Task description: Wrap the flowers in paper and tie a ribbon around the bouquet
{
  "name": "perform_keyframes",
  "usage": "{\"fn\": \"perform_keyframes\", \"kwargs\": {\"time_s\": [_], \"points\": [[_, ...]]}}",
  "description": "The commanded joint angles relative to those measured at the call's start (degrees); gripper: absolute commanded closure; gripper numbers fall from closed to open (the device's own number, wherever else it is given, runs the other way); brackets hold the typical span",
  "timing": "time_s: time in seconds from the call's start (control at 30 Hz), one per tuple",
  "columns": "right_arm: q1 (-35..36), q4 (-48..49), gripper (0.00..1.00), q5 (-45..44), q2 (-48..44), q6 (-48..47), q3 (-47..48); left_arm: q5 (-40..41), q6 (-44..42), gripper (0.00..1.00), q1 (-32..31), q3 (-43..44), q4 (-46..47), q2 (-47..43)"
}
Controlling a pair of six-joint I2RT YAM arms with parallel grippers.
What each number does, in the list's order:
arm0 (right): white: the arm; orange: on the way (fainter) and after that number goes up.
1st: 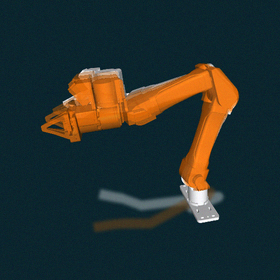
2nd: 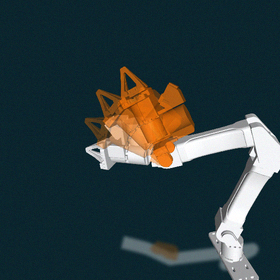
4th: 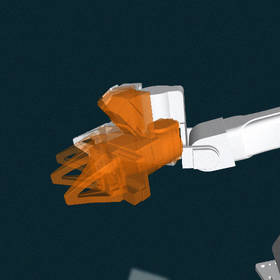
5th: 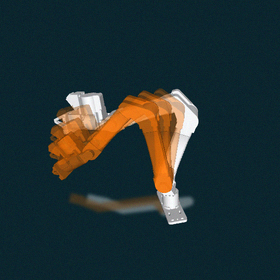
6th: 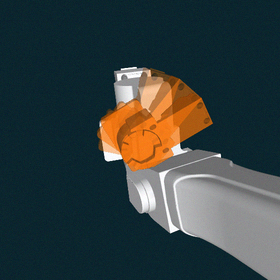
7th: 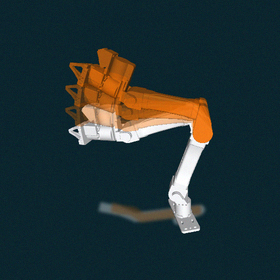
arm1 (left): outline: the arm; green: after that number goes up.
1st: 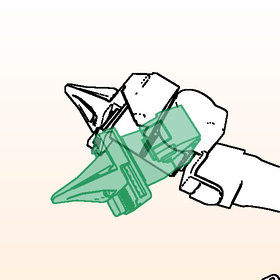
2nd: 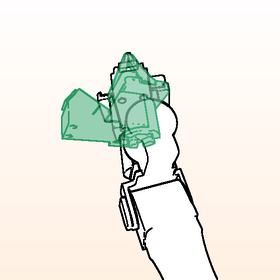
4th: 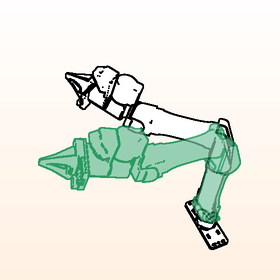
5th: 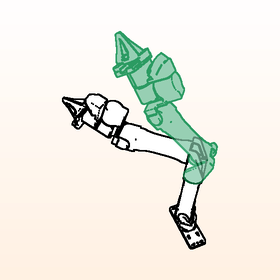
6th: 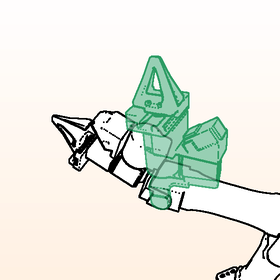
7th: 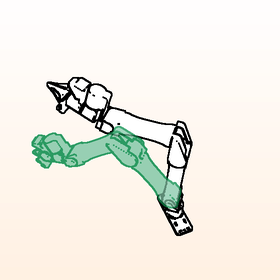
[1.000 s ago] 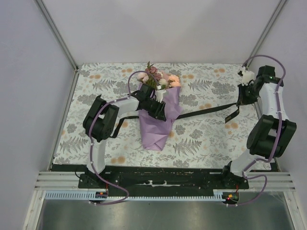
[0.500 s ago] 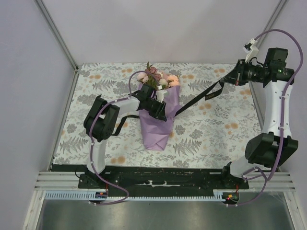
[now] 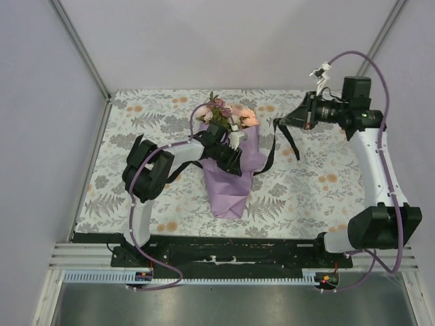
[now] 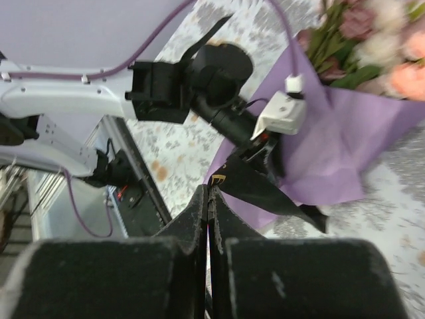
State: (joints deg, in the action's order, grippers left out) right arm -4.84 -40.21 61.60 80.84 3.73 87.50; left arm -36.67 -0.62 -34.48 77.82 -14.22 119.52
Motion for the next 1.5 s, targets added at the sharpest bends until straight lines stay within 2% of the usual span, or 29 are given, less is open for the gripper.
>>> {"fn": "perform_keyframes", "kwargs": {"time_s": [0.0, 0.1, 0.3, 0.5, 0.63, 0.7, 0.8, 0.87, 0.93, 1.0, 1.1, 1.17, 1.3, 1.47], "points": [[6.8, 11.4, 1.0, -1.5, 3.4, 6.8, -6.7, -1.5, -0.2, 0.6, -0.1, -2.0, -0.2, 2.3], [8.4, 21.1, 1.0, -1.2, 8.5, 15.5, -12.5, -3.7, 2.1, 0.59, 0.0, -4.4, 4.1, 1.1], [10.3, 30.8, 1.0, -4.7, 17.8, 22.9, -17.4, -4.1, 3.0, 0.59, 0.0, -5.4, 5.9, 0.7], [14.2, 31.1, 1.0, -9.8, 27.3, 22.9, -16.8, -4.3, 3.3, 0.59, 0.1, -6.7, 8.4, -1.3], [16.4, 24.8, 1.0, -15.1, 34.4, 21.6, -12.4, -5.0, 4.0, 0.59, 0.2, -7.2, 10.1, -4.7], [17.0, 22.3, 1.0, -18.6, 36.0, 21.1, -11.7, -5.2, 3.1, 0.54, 0.4, -6.5, 8.6, -7.9], [17.7, 19.5, 1.0, -22.8, 37.0, 19.2, -11.3, -5.5, 1.0, 0.4, 1.8, -3.9, 2.4, -15.5], [17.9, 18.2, 1.0, -24.2, 37.6, 18.8, -11.1, -5.6, 1.6, 0.33, 5.2, -3.7, -1.8, -21.2], [18.3, 16.9, 1.0, -25.8, 37.7, 18.4, -11.1, -3.9, 1.2, 0.29, 13.1, -4.1, -7.9, -26.1], [18.6, 16.2, 1.0, -26.6, 37.5, 17.8, -11.3, -0.4, -3.8, 0.21, 21.7, -4.1, -15.2, -29.1], [18.7, 16.1, 1.0, -26.4, 37.4, 17.7, -11.7, 9.1, -12.9, 0.21, 34.2, -6.6, -19.6, -30.2], [18.9, 16.1, 1.0, -26.0, 37.6, 17.5, -11.8, 15.4, -17.0, 0.22, 41.0, -6.4, -19.4, -27.6], [19.0, 16.3, 1.0, -25.9, 38.1, 17.2, -11.5, 23.6, -19.2, 0.23, 46.4, -1.6, -18.7, -18.1], [19.1, 15.6, 1.0, -25.9, 37.8, 16.7, -10.8, 32.0, -19.2, 0.23, 47.5, 3.1, -19.4, -9.2]]}}
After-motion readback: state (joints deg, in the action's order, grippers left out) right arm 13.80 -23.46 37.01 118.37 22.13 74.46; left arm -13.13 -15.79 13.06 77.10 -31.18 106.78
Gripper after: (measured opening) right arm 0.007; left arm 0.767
